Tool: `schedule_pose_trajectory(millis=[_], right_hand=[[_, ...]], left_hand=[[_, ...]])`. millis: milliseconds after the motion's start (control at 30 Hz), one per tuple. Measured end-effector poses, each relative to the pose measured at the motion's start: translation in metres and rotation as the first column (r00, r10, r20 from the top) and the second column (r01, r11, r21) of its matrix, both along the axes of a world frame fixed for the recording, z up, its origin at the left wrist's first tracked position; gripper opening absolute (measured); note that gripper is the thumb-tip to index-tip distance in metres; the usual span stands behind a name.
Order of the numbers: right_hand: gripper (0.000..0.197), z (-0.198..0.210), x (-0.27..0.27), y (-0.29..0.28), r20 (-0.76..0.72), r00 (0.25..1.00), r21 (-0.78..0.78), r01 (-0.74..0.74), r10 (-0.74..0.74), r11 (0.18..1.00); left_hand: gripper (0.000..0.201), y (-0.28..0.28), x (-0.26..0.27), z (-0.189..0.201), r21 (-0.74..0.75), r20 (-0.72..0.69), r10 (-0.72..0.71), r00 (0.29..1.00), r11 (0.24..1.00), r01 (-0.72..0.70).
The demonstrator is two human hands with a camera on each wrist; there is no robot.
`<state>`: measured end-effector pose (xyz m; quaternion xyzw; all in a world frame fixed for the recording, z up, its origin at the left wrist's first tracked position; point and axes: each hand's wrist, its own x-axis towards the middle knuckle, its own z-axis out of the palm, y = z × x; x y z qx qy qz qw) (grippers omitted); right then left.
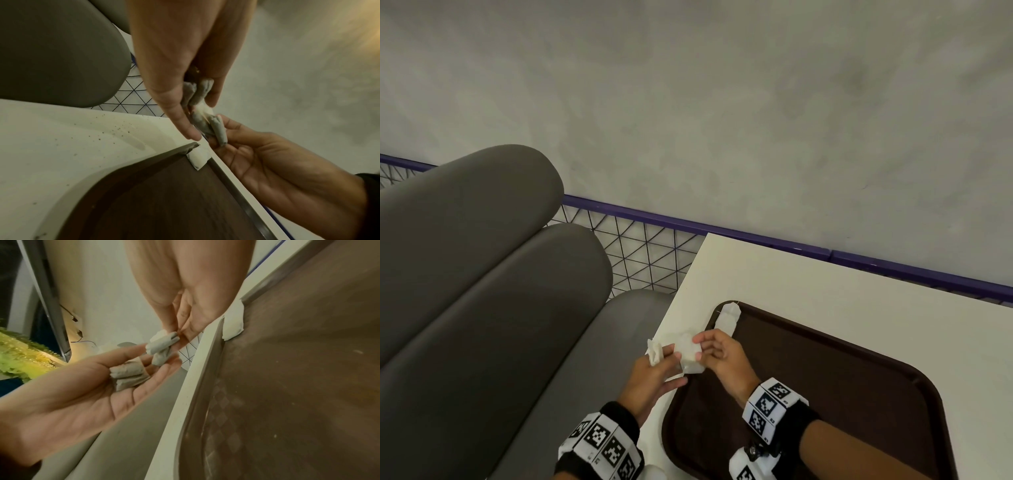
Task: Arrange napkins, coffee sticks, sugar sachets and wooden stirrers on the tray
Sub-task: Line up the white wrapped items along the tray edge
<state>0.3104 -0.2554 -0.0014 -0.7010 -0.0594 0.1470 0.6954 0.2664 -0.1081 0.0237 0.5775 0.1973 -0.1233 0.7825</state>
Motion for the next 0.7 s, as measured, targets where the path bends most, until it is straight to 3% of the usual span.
schedule_pose_trajectory(millis=[167,267,400,533,700], right_hand=[[0.03,0.0,0.006,-0.005,0.025,0.998,-0.02,0.059,-0.058,0.998],[0.031,-0.008,0.014,-0.015,0.032,0.975,-0.106,0.22,-0.218,0.97],[0.02,-0.025,0.027,-0.022,0.019,0.903,-0.261,0.419,-0.43,0.869],[0.02,-0.034,0.031,-0.015,0.012,0.92,-0.33,0.373,-0.391,0.867],[0.021,-0.034,0.033,-0.009,0.117,0.921,-0.415,0.386,-0.373,0.824]], left_hand=[[0.007,0.003,0.004,-0.001,0.042,0.008,0.095,0.995,0.995,-0.095],[0.009,0.011,0.002,-0.005,0.044,-0.005,0.14,0.99,0.989,-0.14],[0.012,0.027,-0.002,-0.011,0.047,-0.014,0.164,0.986,0.985,-0.163],[0.01,0.036,-0.007,-0.013,0.064,-0.014,0.156,0.988,0.986,-0.155],[0.019,0.037,-0.006,-0.013,0.053,-0.008,0.138,0.99,0.989,-0.137]])
